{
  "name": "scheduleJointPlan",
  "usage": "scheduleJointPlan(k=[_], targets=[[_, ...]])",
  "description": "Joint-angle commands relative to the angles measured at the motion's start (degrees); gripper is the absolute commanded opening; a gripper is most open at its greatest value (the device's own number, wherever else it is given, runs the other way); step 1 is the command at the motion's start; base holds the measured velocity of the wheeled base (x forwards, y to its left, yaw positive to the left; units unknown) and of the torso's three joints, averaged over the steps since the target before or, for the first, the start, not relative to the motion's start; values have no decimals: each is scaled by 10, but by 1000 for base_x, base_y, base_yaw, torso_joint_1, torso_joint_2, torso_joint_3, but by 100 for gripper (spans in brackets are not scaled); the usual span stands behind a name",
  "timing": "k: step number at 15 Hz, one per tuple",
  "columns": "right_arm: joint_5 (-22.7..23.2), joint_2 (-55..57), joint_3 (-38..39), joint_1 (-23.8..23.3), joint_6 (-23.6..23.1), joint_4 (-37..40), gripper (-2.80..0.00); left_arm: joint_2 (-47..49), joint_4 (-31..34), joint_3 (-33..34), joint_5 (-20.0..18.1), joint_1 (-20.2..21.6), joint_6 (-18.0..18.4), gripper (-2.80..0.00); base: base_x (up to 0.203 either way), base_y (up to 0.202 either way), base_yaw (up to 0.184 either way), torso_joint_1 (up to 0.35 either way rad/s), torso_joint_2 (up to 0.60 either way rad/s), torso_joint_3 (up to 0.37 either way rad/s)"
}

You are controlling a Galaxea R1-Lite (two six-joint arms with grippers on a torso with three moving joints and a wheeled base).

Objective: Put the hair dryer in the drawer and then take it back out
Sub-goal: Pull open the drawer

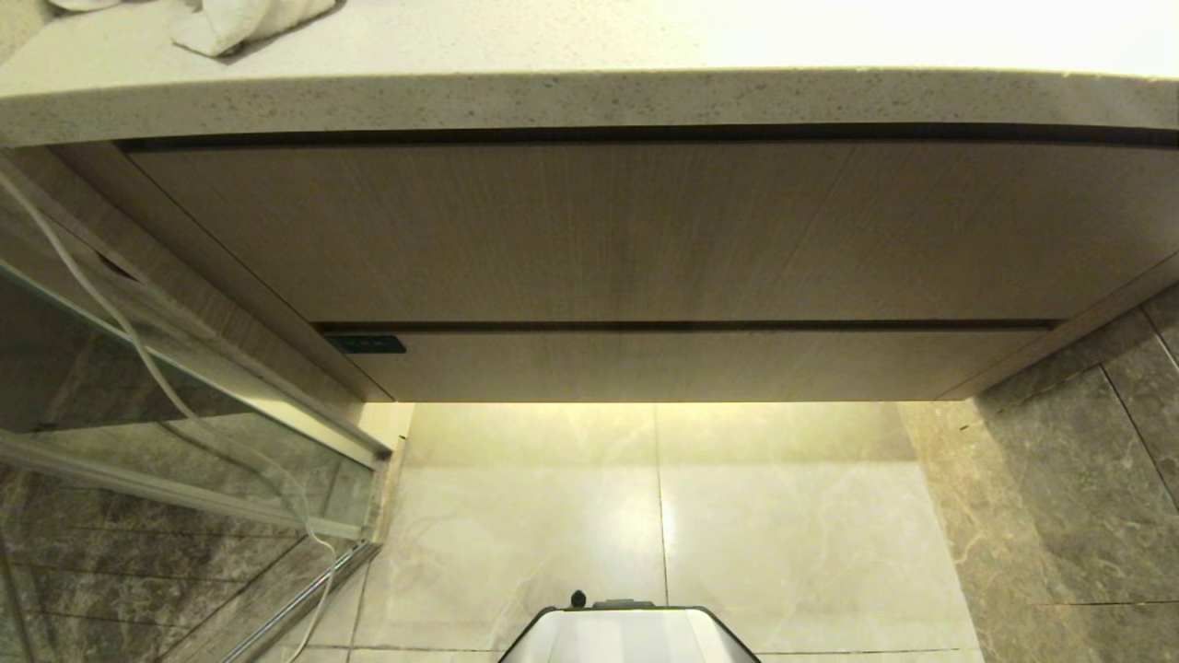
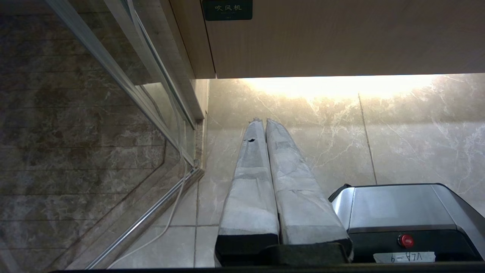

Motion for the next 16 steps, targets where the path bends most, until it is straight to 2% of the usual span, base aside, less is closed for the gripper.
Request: scheduleJointPlan(k=[1,16], targets=[[0,-54,2,2,8,3,-280,-1,0,0,0,0,0,-280,0,0,0,0,0,0],[0,-54,2,2,9,3,-280,-1,0,0,0,0,0,-280,0,0,0,0,0,0]])
